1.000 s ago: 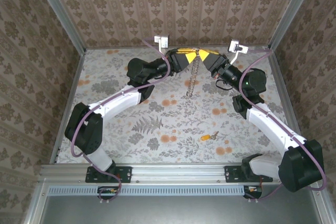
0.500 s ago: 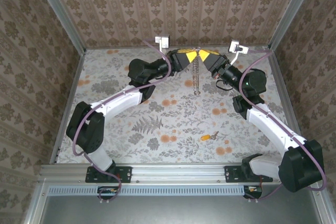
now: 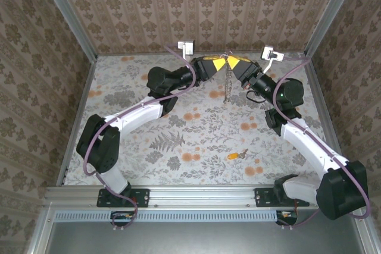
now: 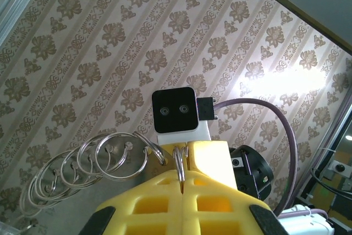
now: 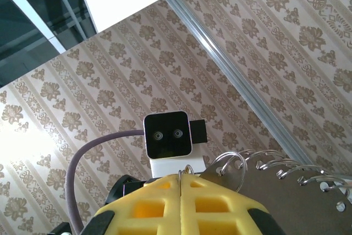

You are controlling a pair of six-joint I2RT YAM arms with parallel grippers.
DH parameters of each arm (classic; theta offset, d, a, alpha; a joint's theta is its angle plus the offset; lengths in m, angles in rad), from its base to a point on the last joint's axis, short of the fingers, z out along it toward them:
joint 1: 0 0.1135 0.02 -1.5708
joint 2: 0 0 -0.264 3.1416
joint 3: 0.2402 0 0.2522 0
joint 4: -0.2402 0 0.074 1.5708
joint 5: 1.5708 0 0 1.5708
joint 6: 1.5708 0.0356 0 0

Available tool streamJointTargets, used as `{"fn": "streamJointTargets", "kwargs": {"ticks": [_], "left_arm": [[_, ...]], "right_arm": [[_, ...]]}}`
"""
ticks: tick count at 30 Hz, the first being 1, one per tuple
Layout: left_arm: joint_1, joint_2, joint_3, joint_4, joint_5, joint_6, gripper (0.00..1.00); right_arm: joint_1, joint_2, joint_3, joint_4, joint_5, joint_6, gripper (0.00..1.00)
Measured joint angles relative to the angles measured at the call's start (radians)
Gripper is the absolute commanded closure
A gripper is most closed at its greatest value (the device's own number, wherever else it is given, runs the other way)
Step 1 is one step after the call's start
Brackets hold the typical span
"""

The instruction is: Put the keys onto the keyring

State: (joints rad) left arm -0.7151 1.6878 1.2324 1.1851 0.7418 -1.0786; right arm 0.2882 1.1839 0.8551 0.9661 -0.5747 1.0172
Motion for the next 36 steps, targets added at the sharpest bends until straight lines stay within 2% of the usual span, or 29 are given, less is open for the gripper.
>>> {"fn": "streamJointTargets", "kwargs": {"ticks": [2,5,7,12,19,23,28,36], "left_arm": [[0.0,0.0,0.0,-0.012,0.005,0.012,1.0],[0.002,-0.001,-0.001,-0.052,0.017,0.04,1.0],[0.006,-0.007,-0.005,-0.079,0.021,0.058,1.0],[0.025,-0.056,-0.037,-0.17,0.037,0.124,1.0],[0.035,-0.207,-0.068,-0.477,0.028,0.348,1.0],[0.027,-0.308,-0.069,-0.704,-0.026,0.499,1.0],[0.008,-0.389,-0.068,-0.937,-0.134,0.632,1.0],[0.002,-0.403,-0.067,-1.153,-0.27,0.714,1.0]], "right_arm": [[-0.007,-0.019,-0.004,-0.034,0.0,0.0,0.67],[-0.029,-0.082,-0.019,-0.11,0.009,-0.015,0.53],[-0.053,-0.146,-0.031,-0.186,0.023,-0.03,0.49],[-0.094,-0.317,-0.058,-0.434,0.067,-0.08,0.45],[-0.101,-0.462,-0.122,-0.855,0.141,-0.146,0.45],[-0.103,-0.461,-0.143,-1.046,0.183,-0.171,0.45],[-0.103,-0.417,-0.167,-1.17,0.206,-0.182,0.47],[-0.103,-0.322,-0.171,-1.284,0.235,-0.222,0.52]]}}
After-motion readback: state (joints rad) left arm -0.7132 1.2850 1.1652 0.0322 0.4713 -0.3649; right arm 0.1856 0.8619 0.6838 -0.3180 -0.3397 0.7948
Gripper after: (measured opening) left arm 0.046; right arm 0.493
